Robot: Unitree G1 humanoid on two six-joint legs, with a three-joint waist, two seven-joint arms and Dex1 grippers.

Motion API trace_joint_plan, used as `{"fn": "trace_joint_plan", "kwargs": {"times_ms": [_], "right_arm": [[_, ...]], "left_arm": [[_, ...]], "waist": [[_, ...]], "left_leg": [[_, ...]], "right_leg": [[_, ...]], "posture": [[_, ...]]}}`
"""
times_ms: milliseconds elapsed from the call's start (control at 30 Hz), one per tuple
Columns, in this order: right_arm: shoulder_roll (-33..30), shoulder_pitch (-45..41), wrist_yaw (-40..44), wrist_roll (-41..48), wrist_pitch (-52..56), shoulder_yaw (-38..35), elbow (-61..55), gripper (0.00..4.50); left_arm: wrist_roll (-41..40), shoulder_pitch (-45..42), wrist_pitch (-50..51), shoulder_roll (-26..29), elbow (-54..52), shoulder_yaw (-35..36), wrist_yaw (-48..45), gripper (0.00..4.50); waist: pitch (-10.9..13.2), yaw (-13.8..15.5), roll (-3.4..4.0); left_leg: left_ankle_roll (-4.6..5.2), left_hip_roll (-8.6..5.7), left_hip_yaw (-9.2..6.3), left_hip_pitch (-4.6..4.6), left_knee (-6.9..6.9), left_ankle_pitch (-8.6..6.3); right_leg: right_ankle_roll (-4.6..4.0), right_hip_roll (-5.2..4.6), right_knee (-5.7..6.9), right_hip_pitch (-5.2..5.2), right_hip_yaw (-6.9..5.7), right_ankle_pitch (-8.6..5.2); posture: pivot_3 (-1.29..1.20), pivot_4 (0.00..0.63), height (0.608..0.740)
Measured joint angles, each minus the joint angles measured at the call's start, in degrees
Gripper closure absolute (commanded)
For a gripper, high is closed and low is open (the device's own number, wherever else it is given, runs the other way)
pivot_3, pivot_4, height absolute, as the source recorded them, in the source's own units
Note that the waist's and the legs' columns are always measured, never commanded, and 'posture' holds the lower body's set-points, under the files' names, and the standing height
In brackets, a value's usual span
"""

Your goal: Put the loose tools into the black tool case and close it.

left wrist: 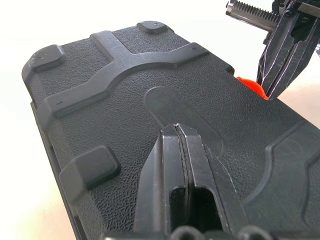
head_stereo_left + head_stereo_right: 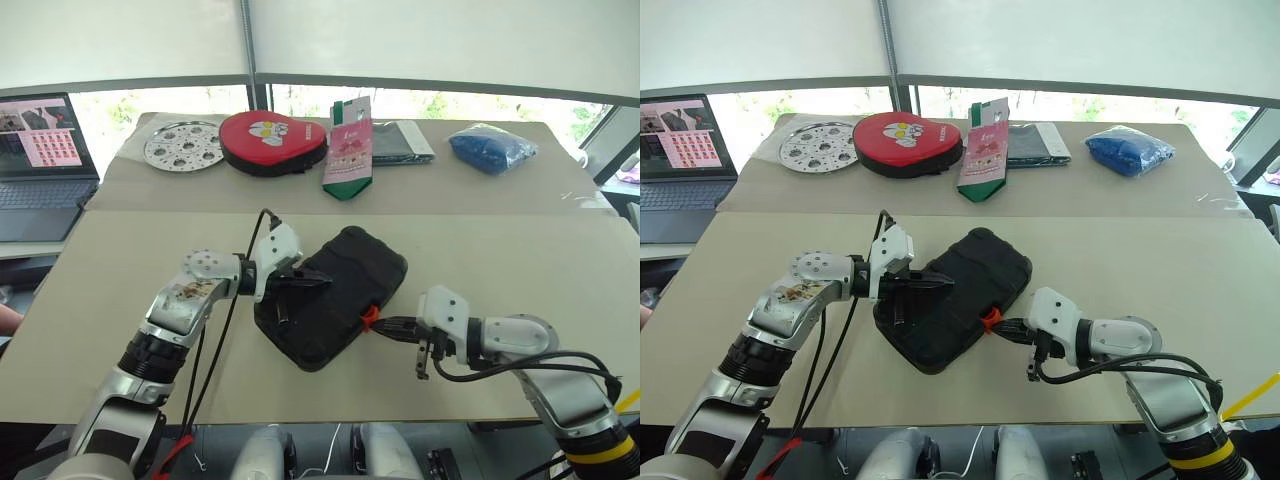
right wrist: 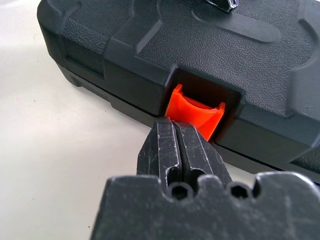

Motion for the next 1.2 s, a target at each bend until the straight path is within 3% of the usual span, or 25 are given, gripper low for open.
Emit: {"fn": "trace_joint_plan", "kwargs": {"times_ms": [933, 1200], "right_arm": [[4.1, -4.8, -0.4, -6.7, -0.4, 6.1, 6.8, 4.5], [2.6, -2.8, -0.6, -5.2, -0.6, 1.8, 4.5, 4.5]], "left_arm": [[1.4, -0.1, 4.8, 0.7, -2.6, -3.2, 0.5, 4.48], [1.3, 1.4, 4.3, 1.5, -4.0, -3.0, 0.7, 4.48]], "waist": [[-0.1, -0.7, 0.03], [-0.4, -0.9, 0.24]], "left_leg": [[0.14, 0.1, -0.01, 0.21, -0.05, -0.08], [0.16, 0.11, -0.01, 0.25, -0.13, -0.1]], "right_leg": [[-0.14, 0.09, 0.1, 0.05, 0.09, 0.06], [-0.16, 0.03, 0.08, 0.07, 0.09, 0.04]], "posture": [[0.0, 0.15, 0.74], [0.0, 0.15, 0.74]]}}
